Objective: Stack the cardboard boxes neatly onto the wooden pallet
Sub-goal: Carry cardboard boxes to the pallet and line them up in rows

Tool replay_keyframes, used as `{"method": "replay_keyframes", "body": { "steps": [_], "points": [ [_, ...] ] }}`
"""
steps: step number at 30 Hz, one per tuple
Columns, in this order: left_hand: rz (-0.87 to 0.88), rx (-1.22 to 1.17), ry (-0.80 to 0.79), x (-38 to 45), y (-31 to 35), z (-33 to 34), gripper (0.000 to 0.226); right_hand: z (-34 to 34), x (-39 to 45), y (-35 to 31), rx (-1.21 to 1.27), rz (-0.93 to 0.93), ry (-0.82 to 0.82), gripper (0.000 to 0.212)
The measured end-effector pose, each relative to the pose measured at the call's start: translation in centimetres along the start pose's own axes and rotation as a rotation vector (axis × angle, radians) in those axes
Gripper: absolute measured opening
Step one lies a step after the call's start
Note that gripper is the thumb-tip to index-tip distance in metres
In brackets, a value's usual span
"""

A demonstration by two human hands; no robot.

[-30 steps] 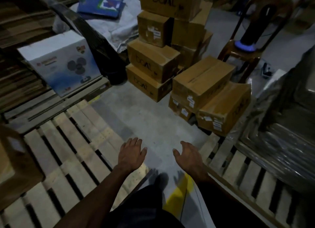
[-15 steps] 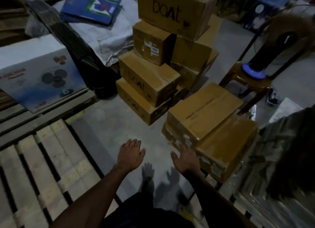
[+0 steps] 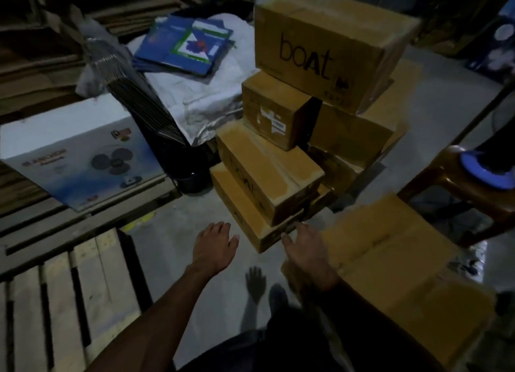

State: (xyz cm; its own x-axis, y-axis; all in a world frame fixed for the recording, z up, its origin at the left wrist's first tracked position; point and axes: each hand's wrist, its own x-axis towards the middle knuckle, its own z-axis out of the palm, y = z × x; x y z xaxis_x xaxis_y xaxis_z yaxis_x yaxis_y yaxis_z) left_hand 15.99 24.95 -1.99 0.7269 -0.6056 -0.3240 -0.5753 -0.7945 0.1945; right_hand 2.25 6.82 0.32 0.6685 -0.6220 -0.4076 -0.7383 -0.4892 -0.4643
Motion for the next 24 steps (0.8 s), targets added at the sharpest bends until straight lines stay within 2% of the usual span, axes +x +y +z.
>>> {"method": "replay_keyframes", "body": {
  "steps": [3, 5, 9, 12, 20, 24],
  "points": [
    [-0.062, -0.084, 0.043, 4.4, 1.3, -2.4, 0.096, -2.9, 6.3, -1.5, -0.038, -0.040, -0.040, 0.050],
    [-0.083, -0.104, 0.083, 6.6, 2.2, -3.9, 0.096, -4.8, 9.2, -2.6, -0.064, -0.073, -0.033, 0.052],
    [-0.087, -0.135, 0.094, 12.3, 3.6, -7.6, 0.070, -8.1, 14.9, -5.0, -0.027, -0.086, -0.034, 0.065],
    [-0.037, -0.139, 0.134, 17.0, 4.0, -9.6, 0.055, -9.8, 18.7, -6.3, -0.022, -0.076, -0.005, 0.066],
    [0.119, -0.160, 0.141, 32.0, 2.4, -14.9, 0.052, -12.5, 27.8, -9.7, 0.047, 0.133, 0.133, 0.067],
    [0.240, -0.180, 0.103, 39.7, 2.0, -19.6, 0.051, -14.0, 30.7, -12.8, 0.118, 0.220, 0.286, 0.059]
  ]
}}
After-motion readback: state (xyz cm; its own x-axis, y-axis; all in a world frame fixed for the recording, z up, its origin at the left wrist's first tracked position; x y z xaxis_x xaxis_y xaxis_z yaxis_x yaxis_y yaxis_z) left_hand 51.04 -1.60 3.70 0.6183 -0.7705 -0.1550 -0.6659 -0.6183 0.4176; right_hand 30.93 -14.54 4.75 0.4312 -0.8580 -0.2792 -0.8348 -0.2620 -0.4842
